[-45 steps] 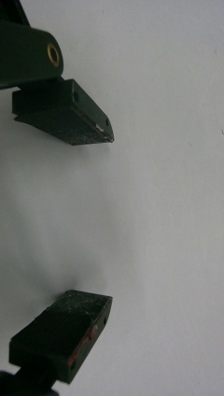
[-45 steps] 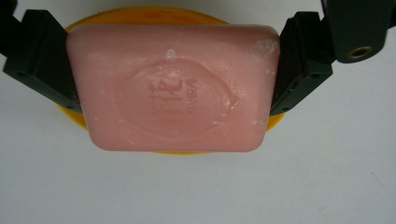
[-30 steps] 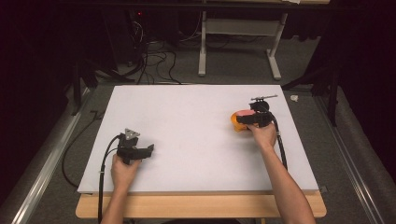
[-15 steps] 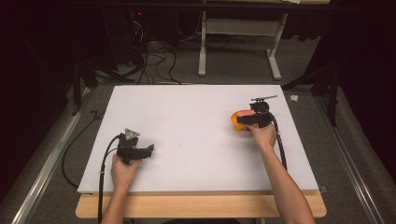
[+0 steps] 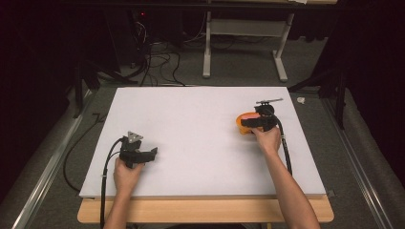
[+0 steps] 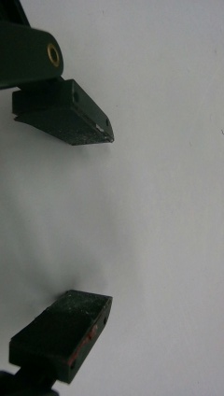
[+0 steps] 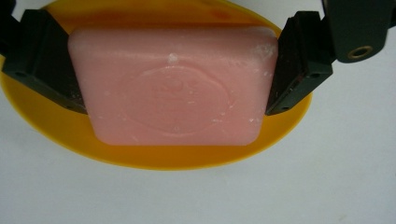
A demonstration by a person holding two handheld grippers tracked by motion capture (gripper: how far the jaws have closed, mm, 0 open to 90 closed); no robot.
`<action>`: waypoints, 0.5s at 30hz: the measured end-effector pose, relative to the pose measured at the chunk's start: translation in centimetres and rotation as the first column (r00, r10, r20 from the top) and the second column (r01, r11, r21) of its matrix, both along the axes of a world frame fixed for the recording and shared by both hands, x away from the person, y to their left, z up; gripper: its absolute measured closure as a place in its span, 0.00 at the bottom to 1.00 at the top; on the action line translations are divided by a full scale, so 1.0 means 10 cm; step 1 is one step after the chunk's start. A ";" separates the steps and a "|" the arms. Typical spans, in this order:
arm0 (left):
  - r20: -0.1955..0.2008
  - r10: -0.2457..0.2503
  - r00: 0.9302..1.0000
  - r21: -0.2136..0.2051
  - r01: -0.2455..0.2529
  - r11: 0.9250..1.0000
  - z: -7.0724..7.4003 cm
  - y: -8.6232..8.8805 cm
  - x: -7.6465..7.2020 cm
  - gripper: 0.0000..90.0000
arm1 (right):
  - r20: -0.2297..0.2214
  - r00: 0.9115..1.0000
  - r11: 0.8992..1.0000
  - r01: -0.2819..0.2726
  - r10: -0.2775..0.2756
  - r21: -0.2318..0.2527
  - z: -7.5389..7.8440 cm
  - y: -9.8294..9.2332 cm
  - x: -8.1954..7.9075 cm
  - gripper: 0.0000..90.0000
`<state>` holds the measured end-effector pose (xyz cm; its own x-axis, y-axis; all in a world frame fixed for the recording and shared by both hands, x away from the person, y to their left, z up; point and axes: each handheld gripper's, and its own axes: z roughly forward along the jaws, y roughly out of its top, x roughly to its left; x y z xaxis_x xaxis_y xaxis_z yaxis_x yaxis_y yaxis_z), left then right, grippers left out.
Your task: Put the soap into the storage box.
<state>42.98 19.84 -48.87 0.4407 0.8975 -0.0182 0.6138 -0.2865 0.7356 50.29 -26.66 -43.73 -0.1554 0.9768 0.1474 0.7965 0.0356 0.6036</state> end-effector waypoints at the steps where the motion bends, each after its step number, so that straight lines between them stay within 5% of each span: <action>1: 0.000 0.000 1.000 0.000 0.000 1.000 0.00 0.00 0.00 0.21 | 0.007 1.000 1.000 0.005 -0.005 0.002 0.01 0.00 -0.01 0.14; 15: 0.000 0.000 1.000 0.000 0.000 1.000 0.00 0.00 0.00 0.21 | 0.063 0.998 0.999 -0.002 -0.001 0.044 0.11 -0.07 -0.09 0.13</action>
<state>42.98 19.84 -48.87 0.4406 0.8975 -0.0180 0.6137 -0.2866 0.7357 49.44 -27.39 -42.62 -0.1660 0.9695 0.1804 0.7565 0.0079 0.6539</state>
